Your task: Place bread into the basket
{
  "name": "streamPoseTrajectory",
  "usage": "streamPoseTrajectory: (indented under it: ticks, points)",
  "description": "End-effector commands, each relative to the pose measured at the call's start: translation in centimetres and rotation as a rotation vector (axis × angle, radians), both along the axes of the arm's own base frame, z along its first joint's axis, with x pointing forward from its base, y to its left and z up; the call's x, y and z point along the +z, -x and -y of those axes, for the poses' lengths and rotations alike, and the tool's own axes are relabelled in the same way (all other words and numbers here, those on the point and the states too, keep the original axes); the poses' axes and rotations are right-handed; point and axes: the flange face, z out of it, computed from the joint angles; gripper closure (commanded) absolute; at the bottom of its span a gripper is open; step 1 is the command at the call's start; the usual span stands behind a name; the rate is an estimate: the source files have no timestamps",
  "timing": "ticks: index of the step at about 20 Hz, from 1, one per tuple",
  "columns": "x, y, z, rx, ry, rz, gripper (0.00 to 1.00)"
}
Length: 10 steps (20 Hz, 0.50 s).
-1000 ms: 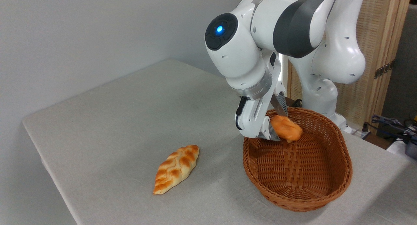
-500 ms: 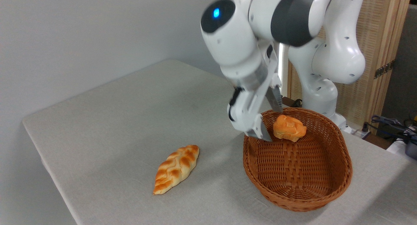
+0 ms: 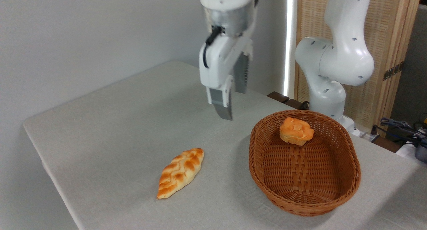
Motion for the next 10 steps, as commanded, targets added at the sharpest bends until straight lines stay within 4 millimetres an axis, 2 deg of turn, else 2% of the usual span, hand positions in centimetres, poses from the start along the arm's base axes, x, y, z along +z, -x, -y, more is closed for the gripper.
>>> streamPoseTrajectory:
  ticks: [1,5,6,10]
  points:
    - [2.6,-2.9,0.2,0.173,-0.016,0.000,0.00]
    - [3.9,-3.9,1.0,0.453,-0.023,-0.046,0.00]
    - [4.0,-4.2,2.4,0.522,-0.030,-0.059,0.00]
    - [4.0,-5.3,4.3,0.714,-0.053,-0.072,0.00]
